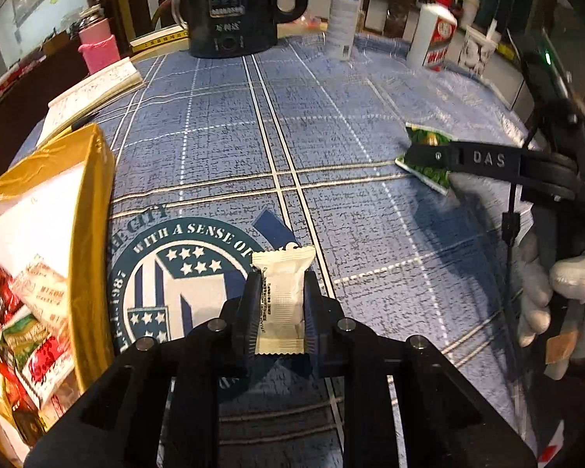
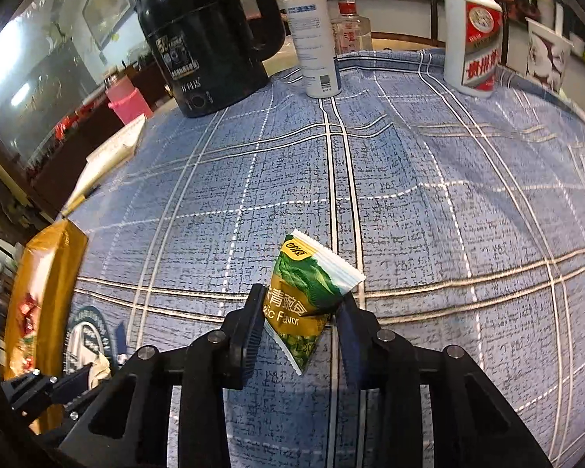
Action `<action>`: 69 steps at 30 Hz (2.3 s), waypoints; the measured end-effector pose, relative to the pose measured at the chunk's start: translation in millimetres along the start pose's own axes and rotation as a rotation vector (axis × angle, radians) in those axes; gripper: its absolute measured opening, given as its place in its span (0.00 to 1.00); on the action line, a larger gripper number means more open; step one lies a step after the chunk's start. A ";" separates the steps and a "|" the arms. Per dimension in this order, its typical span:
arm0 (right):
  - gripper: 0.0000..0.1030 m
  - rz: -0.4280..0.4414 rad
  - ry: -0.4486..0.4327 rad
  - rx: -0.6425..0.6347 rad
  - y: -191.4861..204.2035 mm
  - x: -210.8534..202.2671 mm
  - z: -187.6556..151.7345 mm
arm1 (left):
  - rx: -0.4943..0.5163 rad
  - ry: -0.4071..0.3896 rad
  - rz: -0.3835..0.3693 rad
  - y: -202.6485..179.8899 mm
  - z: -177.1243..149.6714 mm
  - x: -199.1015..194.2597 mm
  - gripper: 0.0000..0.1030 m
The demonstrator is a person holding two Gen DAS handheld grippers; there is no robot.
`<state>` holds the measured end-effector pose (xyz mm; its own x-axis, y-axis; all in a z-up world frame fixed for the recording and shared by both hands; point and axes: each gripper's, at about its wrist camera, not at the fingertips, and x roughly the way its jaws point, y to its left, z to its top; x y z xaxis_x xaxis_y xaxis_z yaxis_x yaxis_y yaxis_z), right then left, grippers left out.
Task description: Organize snacks
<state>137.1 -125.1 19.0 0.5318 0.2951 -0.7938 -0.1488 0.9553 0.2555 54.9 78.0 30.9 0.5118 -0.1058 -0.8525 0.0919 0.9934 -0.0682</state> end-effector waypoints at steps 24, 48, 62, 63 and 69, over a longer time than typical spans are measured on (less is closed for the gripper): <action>0.35 0.309 -0.044 -0.314 210.2 -91.1 -64.8 | -0.447 -0.229 -0.009 191.7 -69.6 -125.5 0.18; 0.39 0.267 0.067 -0.339 302.6 16.2 -72.5 | -0.504 -0.237 0.046 228.3 -118.2 -122.8 0.35; 0.57 0.464 -0.096 -0.261 232.7 -114.8 -123.4 | -0.375 -0.509 0.214 147.1 -135.2 -209.8 0.75; 0.57 0.464 -0.105 -0.276 228.3 -121.8 -133.3 | -0.361 -0.538 0.246 136.7 -137.7 -217.9 0.79; 0.57 0.397 -0.196 -0.371 200.6 -160.6 -187.0 | -0.337 -0.613 0.322 97.2 -147.5 -241.9 0.97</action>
<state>-134.1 22.4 94.5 0.5150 0.6573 -0.5502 -0.6323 0.7247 0.2739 -186.0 206.6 154.0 0.8600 0.2836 -0.4243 -0.3571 0.9283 -0.1034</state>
